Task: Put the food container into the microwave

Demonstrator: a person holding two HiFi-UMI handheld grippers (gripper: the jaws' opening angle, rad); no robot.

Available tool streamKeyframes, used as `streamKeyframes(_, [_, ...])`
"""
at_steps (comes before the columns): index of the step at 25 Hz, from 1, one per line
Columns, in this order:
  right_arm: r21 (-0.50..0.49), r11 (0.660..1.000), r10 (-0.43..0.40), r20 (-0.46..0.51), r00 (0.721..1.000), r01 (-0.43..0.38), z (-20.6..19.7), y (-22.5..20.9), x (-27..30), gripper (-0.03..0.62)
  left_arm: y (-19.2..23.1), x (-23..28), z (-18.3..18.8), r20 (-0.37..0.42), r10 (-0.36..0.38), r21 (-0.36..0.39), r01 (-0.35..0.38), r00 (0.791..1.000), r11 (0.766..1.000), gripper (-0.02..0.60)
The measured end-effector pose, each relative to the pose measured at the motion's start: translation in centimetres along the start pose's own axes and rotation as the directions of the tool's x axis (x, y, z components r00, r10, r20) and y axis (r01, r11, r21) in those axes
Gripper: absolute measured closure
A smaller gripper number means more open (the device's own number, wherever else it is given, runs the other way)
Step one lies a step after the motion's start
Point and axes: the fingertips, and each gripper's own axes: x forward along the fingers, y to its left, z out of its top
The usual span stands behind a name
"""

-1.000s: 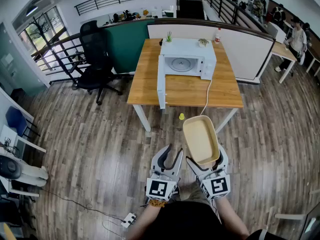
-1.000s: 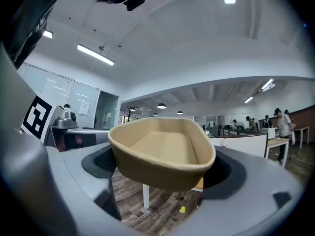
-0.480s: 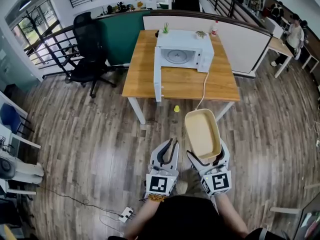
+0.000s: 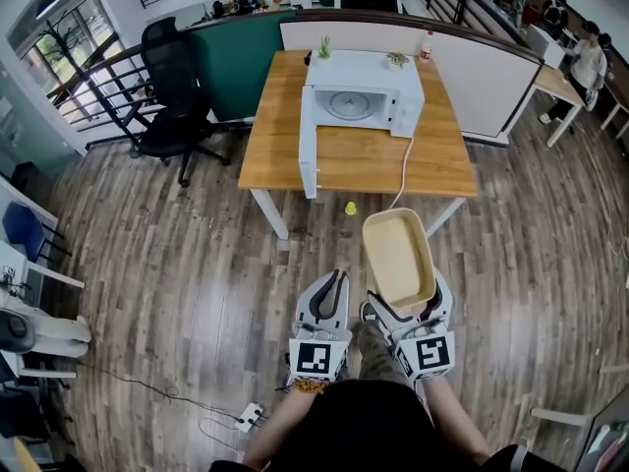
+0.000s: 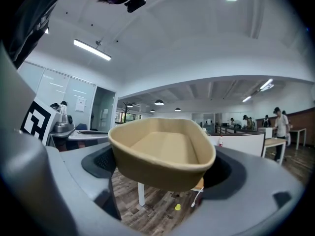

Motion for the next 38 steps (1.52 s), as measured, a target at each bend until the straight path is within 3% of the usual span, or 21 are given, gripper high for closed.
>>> streamKeyframes(9, [0.011,0.999,0.031,-0.002,1.000,-0.031,-0.6,-3.4,4.0,0.063,0.9,4.8,-1.2,-0.043,0.028,0.020,-0.027,0.999,0.999,0.543])
streamKeyframes(25, [0.042,0.998,0.054,0.007,0.999,-0.054,-0.5,-11.6,10.8,0.063,0.4,15.6,-1.9,-0.067,0.018,0.053,-0.015,0.998,0.999,0.543])
streamKeyframes(38, [0.064,0.988,0.143,0.004,0.990,-0.143,-1.1,-16.3,14.5,0.063,0.2,21.3,-2.3,-0.087,0.072,0.075,-0.066,0.994,0.995,0.543])
